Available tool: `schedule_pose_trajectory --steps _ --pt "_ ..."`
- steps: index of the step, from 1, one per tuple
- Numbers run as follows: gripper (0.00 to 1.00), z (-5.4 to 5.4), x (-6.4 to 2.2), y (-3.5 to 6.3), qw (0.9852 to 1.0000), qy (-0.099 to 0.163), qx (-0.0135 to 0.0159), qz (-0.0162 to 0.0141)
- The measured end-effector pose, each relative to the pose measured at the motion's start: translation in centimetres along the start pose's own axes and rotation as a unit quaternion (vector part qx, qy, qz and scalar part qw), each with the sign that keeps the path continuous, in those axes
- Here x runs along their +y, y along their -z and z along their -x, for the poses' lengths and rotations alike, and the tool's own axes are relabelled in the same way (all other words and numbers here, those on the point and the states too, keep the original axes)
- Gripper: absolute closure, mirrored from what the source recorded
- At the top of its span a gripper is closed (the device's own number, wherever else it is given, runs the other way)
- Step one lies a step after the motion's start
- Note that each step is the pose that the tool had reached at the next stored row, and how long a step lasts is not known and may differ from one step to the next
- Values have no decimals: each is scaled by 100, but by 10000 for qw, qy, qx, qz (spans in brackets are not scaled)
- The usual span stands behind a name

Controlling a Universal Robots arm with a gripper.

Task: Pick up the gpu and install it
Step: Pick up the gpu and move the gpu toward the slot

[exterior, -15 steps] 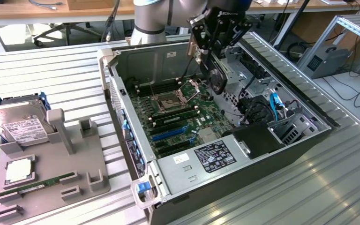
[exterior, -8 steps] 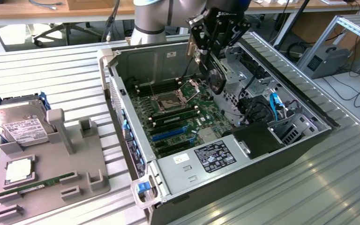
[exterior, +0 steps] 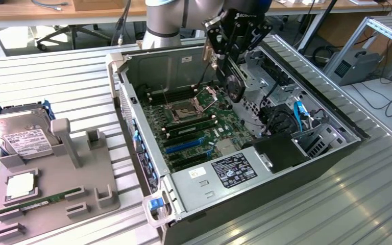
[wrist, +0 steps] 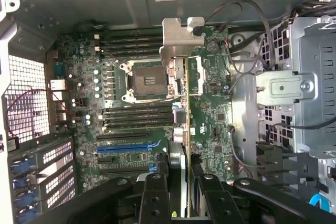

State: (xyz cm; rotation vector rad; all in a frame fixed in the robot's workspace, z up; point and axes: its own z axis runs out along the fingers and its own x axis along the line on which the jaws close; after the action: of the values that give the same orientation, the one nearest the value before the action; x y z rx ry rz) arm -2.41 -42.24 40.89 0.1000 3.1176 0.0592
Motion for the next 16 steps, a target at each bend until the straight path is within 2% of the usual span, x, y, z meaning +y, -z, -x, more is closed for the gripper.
schedule_pose_trajectory --steps 16 --pt "73 -21 6 -15 10000 0 0 0"
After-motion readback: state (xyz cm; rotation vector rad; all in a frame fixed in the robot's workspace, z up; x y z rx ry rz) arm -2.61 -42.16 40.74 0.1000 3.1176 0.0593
